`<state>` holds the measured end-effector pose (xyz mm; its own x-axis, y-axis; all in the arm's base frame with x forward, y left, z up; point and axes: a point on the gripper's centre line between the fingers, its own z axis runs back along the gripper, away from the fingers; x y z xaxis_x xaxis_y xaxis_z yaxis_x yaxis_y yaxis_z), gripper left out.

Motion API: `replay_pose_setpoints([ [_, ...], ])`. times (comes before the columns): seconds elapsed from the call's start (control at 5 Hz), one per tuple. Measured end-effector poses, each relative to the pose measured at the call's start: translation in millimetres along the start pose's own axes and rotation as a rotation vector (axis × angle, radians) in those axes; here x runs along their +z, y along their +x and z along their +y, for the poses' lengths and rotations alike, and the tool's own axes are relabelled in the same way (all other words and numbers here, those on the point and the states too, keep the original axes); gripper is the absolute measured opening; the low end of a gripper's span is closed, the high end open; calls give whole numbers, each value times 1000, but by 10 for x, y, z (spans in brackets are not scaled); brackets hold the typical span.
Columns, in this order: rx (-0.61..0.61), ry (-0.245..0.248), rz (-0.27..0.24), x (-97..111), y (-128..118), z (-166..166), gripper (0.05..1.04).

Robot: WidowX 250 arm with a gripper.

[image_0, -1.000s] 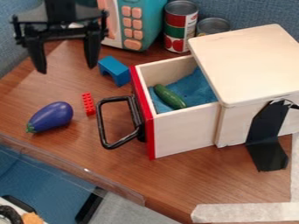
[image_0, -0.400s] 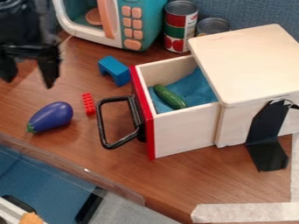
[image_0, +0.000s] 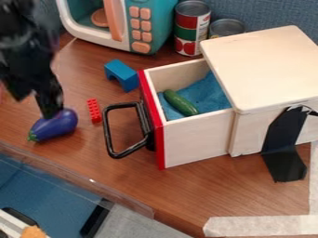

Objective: Close the drawer

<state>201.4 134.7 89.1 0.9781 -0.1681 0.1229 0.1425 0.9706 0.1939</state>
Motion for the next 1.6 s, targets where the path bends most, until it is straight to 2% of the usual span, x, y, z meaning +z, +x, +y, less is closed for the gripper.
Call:
replay_pose_setpoints([
  [0.2, -180, -2, -44, -175, -37, -183, 999],
  [0.6, -366, -20, 5, -315, -18, -296, 999],
  [0.8, -386, -30, 29, -369, 22, -325, 1000],
  [1.2, -406, -49, 30, -348, 125, -539, 999],
  [1.6, -391, -48, 52, -489, 224, -675, 1000],
])
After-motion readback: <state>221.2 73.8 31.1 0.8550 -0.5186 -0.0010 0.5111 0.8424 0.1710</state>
